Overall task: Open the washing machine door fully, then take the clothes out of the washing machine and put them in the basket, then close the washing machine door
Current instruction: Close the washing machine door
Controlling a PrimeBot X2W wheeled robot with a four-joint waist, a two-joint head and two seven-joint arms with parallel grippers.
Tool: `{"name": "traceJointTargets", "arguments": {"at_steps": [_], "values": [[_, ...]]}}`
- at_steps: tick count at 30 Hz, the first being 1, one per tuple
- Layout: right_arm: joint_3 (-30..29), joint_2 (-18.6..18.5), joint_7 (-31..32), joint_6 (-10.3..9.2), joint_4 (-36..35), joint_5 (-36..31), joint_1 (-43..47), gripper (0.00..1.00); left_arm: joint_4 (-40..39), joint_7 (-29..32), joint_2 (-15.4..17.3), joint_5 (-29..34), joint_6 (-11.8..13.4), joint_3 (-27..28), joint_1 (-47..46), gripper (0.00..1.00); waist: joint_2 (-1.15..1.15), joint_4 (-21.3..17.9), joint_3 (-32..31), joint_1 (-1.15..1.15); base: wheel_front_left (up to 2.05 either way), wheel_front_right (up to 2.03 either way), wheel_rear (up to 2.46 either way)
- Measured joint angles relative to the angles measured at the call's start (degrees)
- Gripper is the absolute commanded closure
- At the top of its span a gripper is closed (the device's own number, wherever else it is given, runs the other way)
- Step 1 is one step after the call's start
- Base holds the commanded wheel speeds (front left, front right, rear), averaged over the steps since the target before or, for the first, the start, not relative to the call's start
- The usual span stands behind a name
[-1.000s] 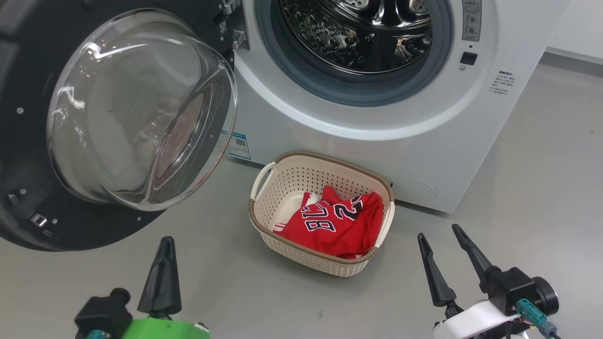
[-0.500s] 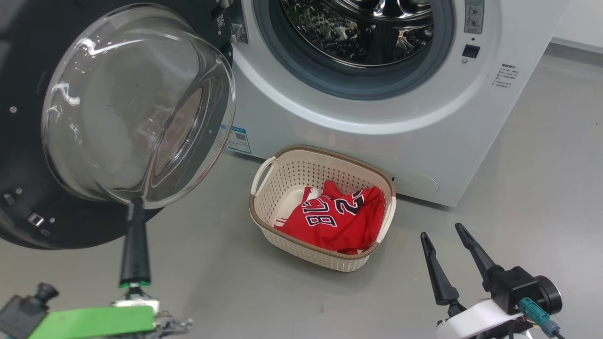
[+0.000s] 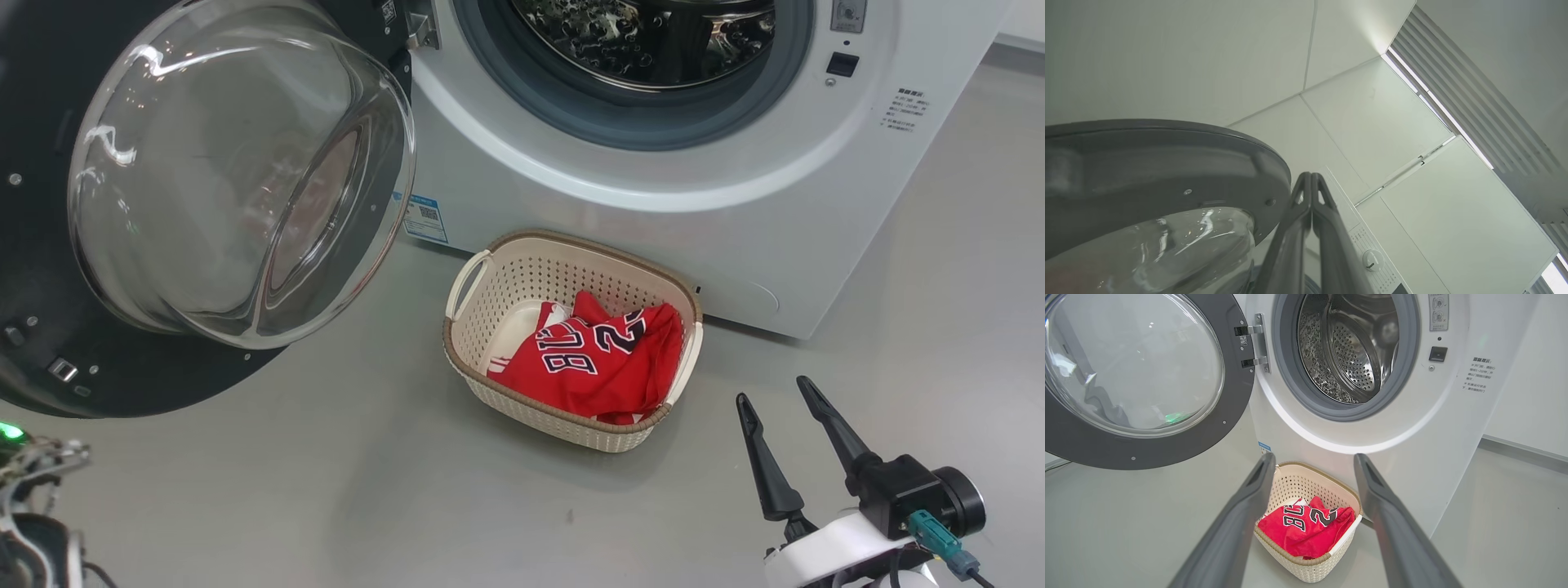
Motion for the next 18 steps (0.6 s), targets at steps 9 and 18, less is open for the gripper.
{"name": "traceJointTargets", "arguments": {"at_steps": [9, 18], "values": [[0.58, -1.05, 0.55, 0.26, -1.18, -0.97, -1.05, 0.0, 8.79, 0.93, 7.89, -3.79, 2.55, 8.33, -4.53, 1.0, 0.0, -0.05, 2.39, 0.0, 0.0, 0.0, 0.0], [1.09, -2.4, 1.36, 0.79, -2.24, -1.4, -2.44, 0.0, 21.29, 5.88, 13.16, -9.74, 7.71, 12.65, -7.03, 1.0, 0.0, -1.15, 4.9, 0.0, 0.0, 0.0, 0.0]]}}
